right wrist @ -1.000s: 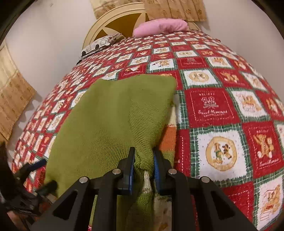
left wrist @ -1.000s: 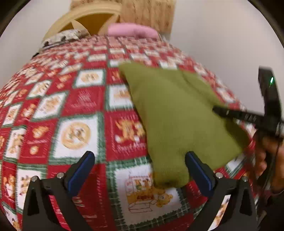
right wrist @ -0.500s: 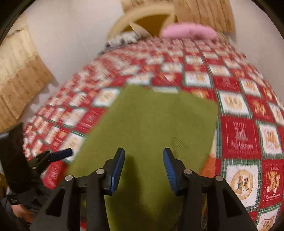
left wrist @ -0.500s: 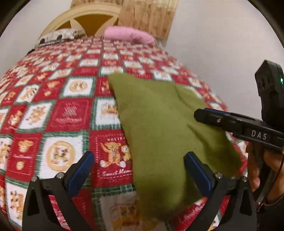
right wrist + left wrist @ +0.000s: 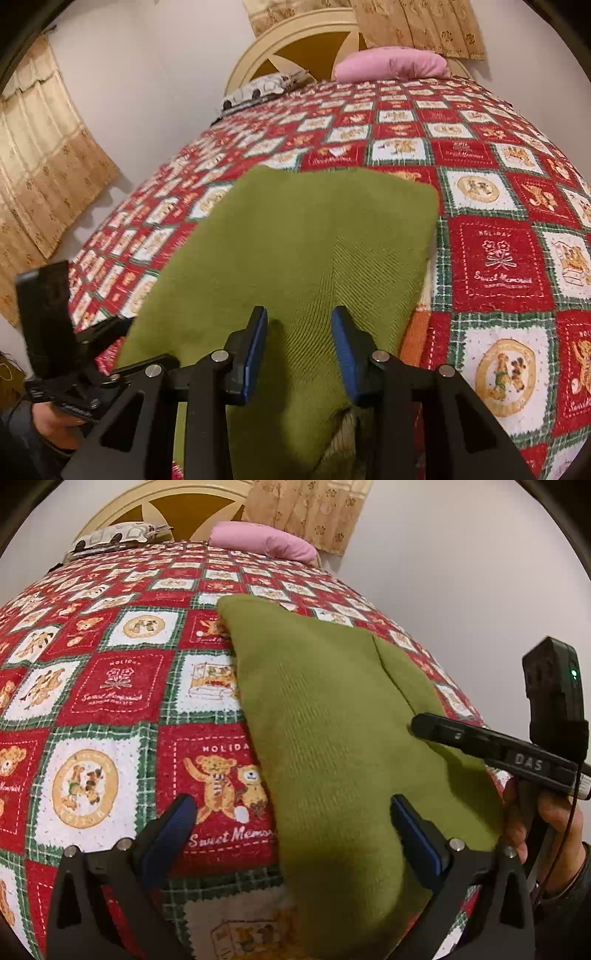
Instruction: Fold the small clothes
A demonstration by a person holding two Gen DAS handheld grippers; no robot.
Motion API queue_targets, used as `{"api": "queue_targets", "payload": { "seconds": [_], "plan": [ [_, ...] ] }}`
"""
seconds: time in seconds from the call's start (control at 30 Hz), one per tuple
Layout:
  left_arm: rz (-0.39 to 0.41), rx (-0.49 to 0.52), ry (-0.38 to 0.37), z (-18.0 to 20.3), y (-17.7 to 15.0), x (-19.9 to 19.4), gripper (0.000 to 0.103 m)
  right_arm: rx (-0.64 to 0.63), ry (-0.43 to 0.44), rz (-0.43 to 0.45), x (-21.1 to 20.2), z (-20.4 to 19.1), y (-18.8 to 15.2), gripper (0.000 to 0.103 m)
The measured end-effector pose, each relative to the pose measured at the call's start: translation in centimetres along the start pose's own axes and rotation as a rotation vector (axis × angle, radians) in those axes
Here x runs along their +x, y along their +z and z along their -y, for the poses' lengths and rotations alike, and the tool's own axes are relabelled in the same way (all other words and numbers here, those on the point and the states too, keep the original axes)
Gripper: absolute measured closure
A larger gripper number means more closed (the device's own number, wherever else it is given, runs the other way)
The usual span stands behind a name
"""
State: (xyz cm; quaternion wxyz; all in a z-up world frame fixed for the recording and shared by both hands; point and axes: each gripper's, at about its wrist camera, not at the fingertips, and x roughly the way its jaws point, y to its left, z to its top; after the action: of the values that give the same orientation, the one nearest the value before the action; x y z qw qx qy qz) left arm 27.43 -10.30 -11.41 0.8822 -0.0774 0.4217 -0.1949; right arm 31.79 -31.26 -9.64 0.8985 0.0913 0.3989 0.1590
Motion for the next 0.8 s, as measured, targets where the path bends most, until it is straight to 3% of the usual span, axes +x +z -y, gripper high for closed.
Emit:
{"api": "queue_targets", "payload": {
  "seconds": [0.07, 0.13, 0.2, 0.33, 0.43, 0.6, 0.8],
  "plan": [
    [0.006, -0.002, -0.004, 0.0, -0.1, -0.2, 0.0, 0.013, 0.018, 0.041, -1.3, 0.3, 0.0, 0.062],
    [0.014, -0.008, -0.001, -0.1, 0.0, -0.3, 0.0, 0.032, 0.002, 0.085, -2.5, 0.9, 0.0, 0.051],
    [0.014, -0.011, -0.001, -0.1, 0.3, -0.4, 0.0, 0.08, 0.001, 0.111, -3.3, 2.4, 0.1, 0.032],
    [0.001, 0.0, -0.01, 0.2, 1.3, -0.1, 0.0, 0.198, -0.027, 0.09, -2.9, 5.8, 0.3, 0.032],
    [-0.03, -0.002, -0.019, 0.1, 1.4, 1.1, 0.0, 0.267, 0.002, 0.054, -1.5, 7.7, 0.3, 0.032],
    [-0.009, 0.022, -0.003, 0.5, 1.0, 1.1, 0.0, 0.307, 0.055, -0.012, 1.3, 8.7, 0.7, 0.032],
    [-0.006, 0.026, 0.004, 0.3, 0.9, 1.1, 0.0, 0.325, 0.099, -0.008, 3.1, 9.2, 2.3, 0.033]
  ]
}}
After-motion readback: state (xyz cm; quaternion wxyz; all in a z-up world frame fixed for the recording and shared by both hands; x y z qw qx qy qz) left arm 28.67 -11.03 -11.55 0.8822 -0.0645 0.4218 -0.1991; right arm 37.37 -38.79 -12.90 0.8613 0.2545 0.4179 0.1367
